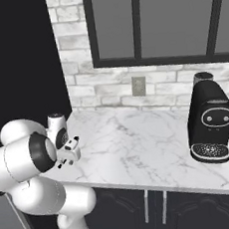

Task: Pick up the tongs from the counter and place them near the plate next to the oven.

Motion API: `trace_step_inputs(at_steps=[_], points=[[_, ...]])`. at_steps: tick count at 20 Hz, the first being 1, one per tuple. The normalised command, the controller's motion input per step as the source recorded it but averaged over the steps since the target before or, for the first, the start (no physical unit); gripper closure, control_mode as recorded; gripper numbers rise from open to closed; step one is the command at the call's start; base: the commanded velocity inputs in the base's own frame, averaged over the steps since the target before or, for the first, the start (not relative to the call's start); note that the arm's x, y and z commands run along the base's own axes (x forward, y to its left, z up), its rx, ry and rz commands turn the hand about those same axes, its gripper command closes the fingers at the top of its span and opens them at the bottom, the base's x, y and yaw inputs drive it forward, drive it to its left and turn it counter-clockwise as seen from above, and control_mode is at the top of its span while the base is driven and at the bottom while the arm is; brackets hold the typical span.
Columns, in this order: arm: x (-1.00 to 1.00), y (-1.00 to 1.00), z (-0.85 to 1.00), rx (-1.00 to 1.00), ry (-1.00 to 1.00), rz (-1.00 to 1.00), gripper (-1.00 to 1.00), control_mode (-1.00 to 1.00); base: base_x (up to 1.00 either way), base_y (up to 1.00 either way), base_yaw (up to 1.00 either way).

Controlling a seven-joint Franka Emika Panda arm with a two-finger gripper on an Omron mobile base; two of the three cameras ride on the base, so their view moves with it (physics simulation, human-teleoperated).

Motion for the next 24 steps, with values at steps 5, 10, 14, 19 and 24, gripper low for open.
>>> trace_step_inputs(at_steps=[5, 10, 14, 19, 24], points=[[0.11, 0.00, -0.04, 0.01, -0.04, 0.00, -1.00, -1.00, 0.00, 0.00, 0.00], [0.19, 0.00, -0.10, 0.00, -0.01, 0.00, -1.00, -1.00, 0.00, 0.00, 0.00], [0.22, 0.00, -0.13, 0.00, -0.01, 0.00, -1.00, -1.00, 0.00, 0.00, 0.00], [0.07, 0.00, -0.22, 0.00, 0.00, 0.00, 1.00, -1.00, 0.00, 0.00, 0.00], [0.00, 0.00, -0.23, 0.00, -0.02, 0.00, 1.00, -1.00, 0.00, 0.00, 0.00]])
